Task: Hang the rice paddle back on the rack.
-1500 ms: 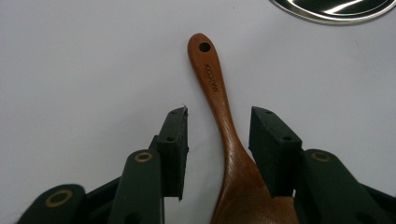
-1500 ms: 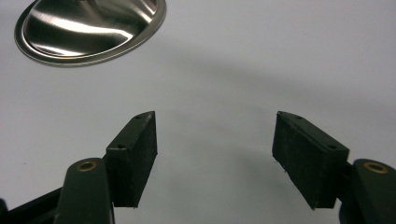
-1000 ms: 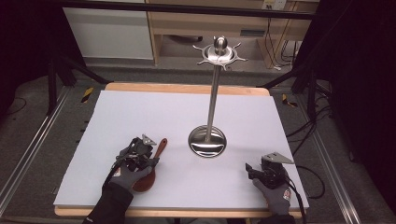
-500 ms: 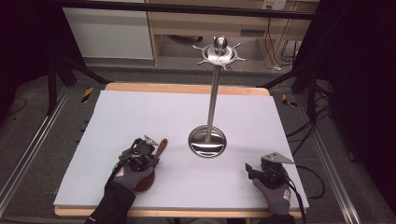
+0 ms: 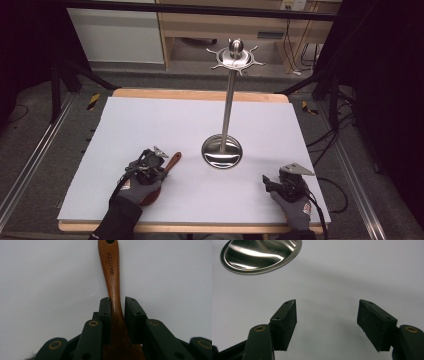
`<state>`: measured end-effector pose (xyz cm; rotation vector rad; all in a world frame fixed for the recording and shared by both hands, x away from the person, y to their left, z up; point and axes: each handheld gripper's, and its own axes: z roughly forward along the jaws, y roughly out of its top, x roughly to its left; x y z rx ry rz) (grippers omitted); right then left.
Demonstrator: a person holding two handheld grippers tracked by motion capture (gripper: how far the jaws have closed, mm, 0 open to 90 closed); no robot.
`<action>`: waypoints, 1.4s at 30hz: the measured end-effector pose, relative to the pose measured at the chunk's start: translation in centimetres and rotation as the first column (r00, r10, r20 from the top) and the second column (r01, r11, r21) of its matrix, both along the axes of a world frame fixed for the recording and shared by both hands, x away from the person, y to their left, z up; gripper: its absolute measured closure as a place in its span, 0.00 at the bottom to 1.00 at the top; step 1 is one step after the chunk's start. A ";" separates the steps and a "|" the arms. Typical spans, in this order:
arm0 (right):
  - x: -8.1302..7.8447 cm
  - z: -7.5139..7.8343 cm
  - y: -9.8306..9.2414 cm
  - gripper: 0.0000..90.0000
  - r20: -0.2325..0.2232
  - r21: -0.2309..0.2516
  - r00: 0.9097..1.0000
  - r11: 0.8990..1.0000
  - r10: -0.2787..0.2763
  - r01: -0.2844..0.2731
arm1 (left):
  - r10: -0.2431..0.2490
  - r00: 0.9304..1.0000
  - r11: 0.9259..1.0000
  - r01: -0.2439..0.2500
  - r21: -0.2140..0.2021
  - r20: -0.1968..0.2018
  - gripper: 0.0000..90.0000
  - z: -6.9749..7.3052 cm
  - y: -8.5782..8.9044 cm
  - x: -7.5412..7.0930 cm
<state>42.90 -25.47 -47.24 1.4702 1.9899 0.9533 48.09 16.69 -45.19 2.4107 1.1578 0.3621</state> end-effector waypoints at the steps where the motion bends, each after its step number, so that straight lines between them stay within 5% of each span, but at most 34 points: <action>1: 0.0 0.0 0.0 0.36 0.001 -0.002 1.000 1.000 0.000 0.000 | 0.002 1.000 1.000 -0.002 0.002 0.004 0.81 0.0 0.0 0.1; 10: 0.0 0.0 -0.1 0.36 0.002 0.001 1.000 1.000 0.001 -0.001 | -0.008 0.999 0.999 0.010 0.042 -0.046 0.76 0.0 -0.3 0.6; 22: 0.0 0.1 -0.1 0.37 -0.001 0.016 1.000 1.000 -0.002 0.002 | 0.009 0.995 0.999 -0.005 0.041 -0.101 0.81 0.1 -0.5 1.2; 42: 0.0 0.1 -0.1 0.37 -0.007 0.020 1.000 1.000 0.002 -0.002 | 0.002 0.992 0.998 0.005 0.057 -0.129 0.83 0.2 -0.7 1.5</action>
